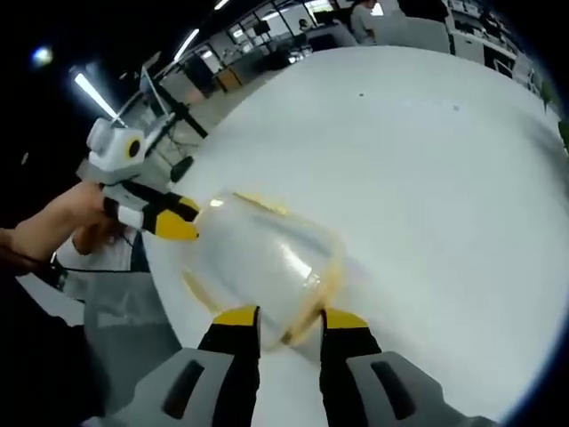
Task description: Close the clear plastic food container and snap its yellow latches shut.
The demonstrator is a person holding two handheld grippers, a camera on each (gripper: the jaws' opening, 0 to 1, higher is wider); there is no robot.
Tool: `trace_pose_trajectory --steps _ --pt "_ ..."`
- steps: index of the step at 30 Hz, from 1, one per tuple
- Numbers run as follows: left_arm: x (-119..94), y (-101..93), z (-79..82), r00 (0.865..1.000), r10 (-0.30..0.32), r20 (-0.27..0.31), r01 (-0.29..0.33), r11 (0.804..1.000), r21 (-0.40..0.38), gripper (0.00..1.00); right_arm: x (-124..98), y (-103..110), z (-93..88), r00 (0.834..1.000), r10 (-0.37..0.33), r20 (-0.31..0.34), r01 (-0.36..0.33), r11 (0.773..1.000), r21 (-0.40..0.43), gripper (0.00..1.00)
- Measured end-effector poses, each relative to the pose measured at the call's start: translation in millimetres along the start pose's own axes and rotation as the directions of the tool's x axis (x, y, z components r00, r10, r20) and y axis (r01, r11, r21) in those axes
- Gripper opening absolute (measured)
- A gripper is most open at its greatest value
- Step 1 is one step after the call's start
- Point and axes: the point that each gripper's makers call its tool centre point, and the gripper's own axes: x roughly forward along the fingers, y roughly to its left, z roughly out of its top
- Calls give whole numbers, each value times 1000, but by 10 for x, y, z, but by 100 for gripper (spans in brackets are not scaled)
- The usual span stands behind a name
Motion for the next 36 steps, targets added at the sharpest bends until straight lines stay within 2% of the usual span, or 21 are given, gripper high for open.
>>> trace_pose_trajectory --steps 3,4,5,6,9,14,25,26,28,30,32,36 --pt "6 14 20 1000 7 -1 -7 1000 -23 22 19 -3 13 1000 16 1 -16 1000 22 20" --pt "7 -5 42 1000 15 -6 -15 1000 -18 22 1 51 -30 1000 20 -21 -18 997 69 20" --pt "6 -15 43 1000 15 -19 -16 1000 -21 22 11 30 -18 999 27 -34 -26 999 36 20" --pt "7 -25 43 1000 16 -25 -16 1000 -19 22 32 -32 9 998 27 -48 -25 999 44 20" --pt "-9 -1 24 1000 11 -20 -11 1000 -15 22 47 -39 47 998 8 -67 -6 1000 21 22" --pt "-16 14 19 1000 10 -17 -11 1000 -18 23 34 -38 27 999 7 -41 -4 998 56 23" --pt "-21 20 0 1000 18 2 -18 1000 -6 27 30 -25 36 1000 -1 -24 3 999 51 24" --pt "-17 17 3 1000 15 12 -16 1000 9 27 29 -19 39 1000 -3 -23 4 999 46 24" --pt "-18 31 38 999 12 39 -15 996 87 29 30 -19 41 1000 -8 -21 8 1000 27 25" --pt "-26 15 33 999 21 40 -25 995 95 29 26 -14 44 1000 -12 -19 12 1000 20 25" --pt "-27 24 62 998 32 47 -38 987 156 30 29 -32 49 1000 -10 -16 10 1000 19 25" --pt "-34 17 72 997 44 59 -55 979 197 31 26 -24 49 1000 -6 -7 6 1000 20 25"
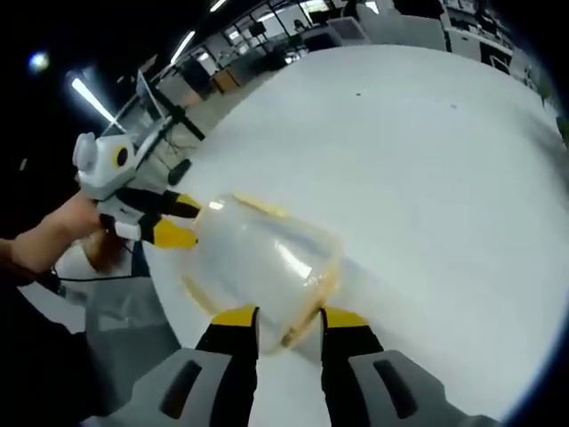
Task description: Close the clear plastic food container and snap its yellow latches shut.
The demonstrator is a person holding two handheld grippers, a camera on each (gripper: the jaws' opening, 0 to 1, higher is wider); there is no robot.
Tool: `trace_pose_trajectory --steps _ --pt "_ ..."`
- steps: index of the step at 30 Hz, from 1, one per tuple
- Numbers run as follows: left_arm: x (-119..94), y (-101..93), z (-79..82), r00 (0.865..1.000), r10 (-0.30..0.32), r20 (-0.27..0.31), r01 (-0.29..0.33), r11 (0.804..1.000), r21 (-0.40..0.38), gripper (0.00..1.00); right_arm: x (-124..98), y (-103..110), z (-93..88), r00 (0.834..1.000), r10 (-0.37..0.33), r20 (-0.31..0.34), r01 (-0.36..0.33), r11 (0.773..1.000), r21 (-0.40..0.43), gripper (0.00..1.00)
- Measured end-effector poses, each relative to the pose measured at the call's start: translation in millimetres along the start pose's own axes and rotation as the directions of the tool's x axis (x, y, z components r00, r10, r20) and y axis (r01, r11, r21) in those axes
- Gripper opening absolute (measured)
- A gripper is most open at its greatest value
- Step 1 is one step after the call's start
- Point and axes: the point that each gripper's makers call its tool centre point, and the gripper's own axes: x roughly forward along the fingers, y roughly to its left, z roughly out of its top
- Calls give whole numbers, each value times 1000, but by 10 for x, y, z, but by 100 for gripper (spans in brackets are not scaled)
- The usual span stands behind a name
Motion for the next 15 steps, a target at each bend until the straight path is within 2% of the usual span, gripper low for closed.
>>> trace_pose_trajectory --steps 2,7,12,15 --pt "-1 0 6 1000 5 6 -5 1000 15 31 1 -4 3 1000 0 3 0 1000 -8 25" --pt "-15 -17 49 999 40 27 -43 989 138 32 -9 16 17 999 -35 -2 34 996 -77 26" --pt "-23 -26 65 998 58 37 -64 979 192 34 -22 25 26 998 -64 2 63 990 -127 26" --pt "-24 -28 79 997 67 40 -74 974 213 34 -38 12 43 996 -87 4 86 972 -217 26"
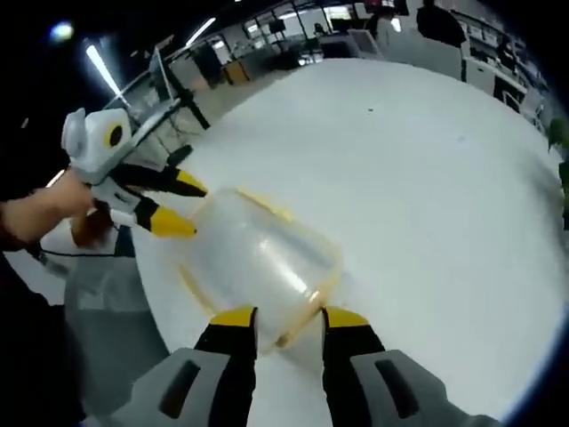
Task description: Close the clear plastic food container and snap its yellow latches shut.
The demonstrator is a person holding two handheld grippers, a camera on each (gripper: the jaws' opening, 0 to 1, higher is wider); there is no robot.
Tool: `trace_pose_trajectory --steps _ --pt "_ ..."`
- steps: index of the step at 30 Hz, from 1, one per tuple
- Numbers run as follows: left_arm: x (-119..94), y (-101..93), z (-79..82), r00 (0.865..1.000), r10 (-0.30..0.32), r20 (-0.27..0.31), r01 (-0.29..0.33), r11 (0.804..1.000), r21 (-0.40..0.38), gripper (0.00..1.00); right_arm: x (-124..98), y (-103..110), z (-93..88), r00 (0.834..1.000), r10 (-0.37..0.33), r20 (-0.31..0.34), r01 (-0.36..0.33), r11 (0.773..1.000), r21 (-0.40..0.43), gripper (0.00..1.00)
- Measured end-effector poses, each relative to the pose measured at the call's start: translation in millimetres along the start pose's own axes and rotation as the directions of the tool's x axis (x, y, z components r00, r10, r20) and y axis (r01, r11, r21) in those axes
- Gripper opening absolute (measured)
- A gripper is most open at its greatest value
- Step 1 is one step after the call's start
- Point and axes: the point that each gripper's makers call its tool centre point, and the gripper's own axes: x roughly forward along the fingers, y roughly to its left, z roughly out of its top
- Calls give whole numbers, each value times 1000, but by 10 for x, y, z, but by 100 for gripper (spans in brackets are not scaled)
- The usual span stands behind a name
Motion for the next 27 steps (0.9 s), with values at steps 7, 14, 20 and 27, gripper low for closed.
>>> trace_pose_trajectory --steps 7,14,20,27 --pt "-32 -37 118 1000 -18 25 16 998 56 37 -85 38 102 999 47 22 -43 989 -138 24" --pt "-56 -194 284 994 -104 43 95 978 187 40 -134 204 279 991 117 60 -98 961 -258 25" --pt "-10 -255 331 988 -149 50 133 964 232 36 -18 267 292 991 132 25 -118 942 -315 25" --pt "90 -373 326 982 -187 19 174 945 278 34 88 353 402 987 158 33 -138 930 -341 26"
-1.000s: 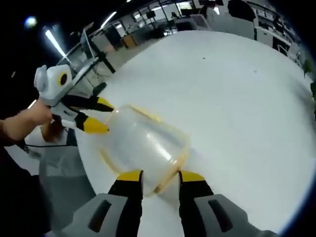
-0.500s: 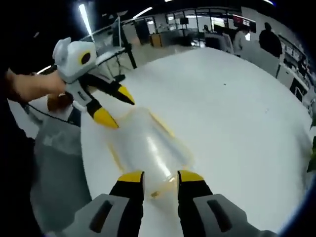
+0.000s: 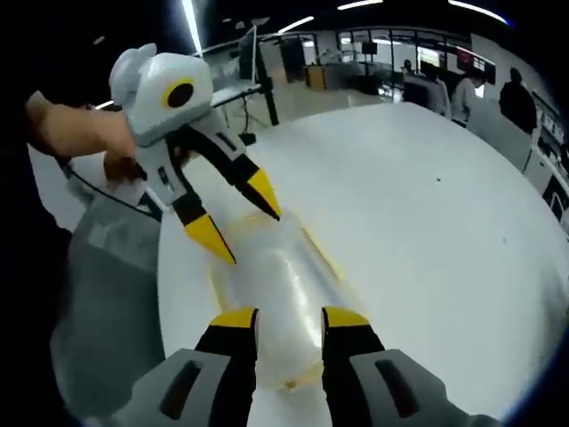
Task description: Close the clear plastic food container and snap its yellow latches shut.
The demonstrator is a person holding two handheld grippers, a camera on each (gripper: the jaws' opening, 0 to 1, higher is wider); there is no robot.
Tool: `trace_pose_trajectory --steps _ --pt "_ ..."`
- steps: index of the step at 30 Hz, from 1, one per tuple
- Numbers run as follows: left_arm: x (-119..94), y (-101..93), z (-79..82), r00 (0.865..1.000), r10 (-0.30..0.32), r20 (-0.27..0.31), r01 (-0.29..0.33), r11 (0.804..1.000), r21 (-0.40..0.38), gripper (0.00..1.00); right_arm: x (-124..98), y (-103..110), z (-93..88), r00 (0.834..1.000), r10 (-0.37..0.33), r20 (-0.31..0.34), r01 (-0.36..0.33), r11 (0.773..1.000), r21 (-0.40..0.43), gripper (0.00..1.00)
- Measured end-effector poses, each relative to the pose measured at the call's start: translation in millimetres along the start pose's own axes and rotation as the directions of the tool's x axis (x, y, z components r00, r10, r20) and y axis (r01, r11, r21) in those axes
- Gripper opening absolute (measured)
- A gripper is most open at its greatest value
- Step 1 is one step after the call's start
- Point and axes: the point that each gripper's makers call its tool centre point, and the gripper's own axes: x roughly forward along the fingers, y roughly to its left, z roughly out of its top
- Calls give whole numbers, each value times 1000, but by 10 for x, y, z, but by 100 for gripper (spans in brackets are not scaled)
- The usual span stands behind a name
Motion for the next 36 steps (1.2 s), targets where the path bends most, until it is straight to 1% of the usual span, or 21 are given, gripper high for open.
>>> trace_pose_trajectory --steps 4,7,12,13,16,18,19,20,22,24,28,29,32,34,35,36 --pt "57 -61 33 1000 -24 -2 24 999 27 33 70 2 96 1000 9 12 -9 1000 -1 27" --pt "108 -104 24 999 -37 -17 38 998 47 32 128 14 153 1000 17 8 -17 1000 -26 27" --pt "126 -146 9 998 -59 -35 62 995 76 32 161 -25 178 1000 22 -6 -22 998 -51 26" --pt "127 -159 12 997 -68 -34 70 995 76 32 162 -43 181 1000 21 -8 -21 998 -56 26" --pt "148 -170 -32 994 -90 -56 94 993 69 32 167 -82 182 1000 23 -12 -24 998 -58 26" --pt "161 -165 -92 993 -86 -86 95 991 95 32 178 -107 173 1000 20 -23 -21 998 -66 26" --pt "160 -165 -54 994 -86 -67 94 987 132 32 181 -111 172 999 20 -25 -21 997 -67 26" --pt "153 -181 -71 993 -89 -78 98 988 118 33 192 -127 170 999 19 -31 -21 997 -69 26" --pt "153 -206 -76 991 -100 -84 109 987 116 37 214 -151 169 999 19 -39 -21 997 -73 26" --pt "154 -252 -85 989 -112 -95 125 981 148 41 238 -179 163 999 15 -52 -20 996 -84 27" --pt "155 -317 -111 987 -102 -123 125 972 197 48 252 -246 197 998 16 -56 -21 996 -81 29" --pt "158 -324 -123 987 -91 -132 119 967 223 49 253 -259 221 998 22 -52 -26 997 -73 30" --pt "167 -326 -155 988 -64 -142 103 952 289 50 276 -243 222 996 61 -64 -64 997 -45 33" --pt "171 -344 -169 988 -57 -143 98 950 298 52 310 -263 193 994 82 -73 -84 996 -20 34" --pt "171 -348 -172 988 -56 -143 97 950 298 53 326 -243 157 991 103 -91 -103 995 8 34" --pt "170 -352 -180 989 -53 -141 94 949 301 54 340 -230 158 989 117 -88 -117 993 11 35"
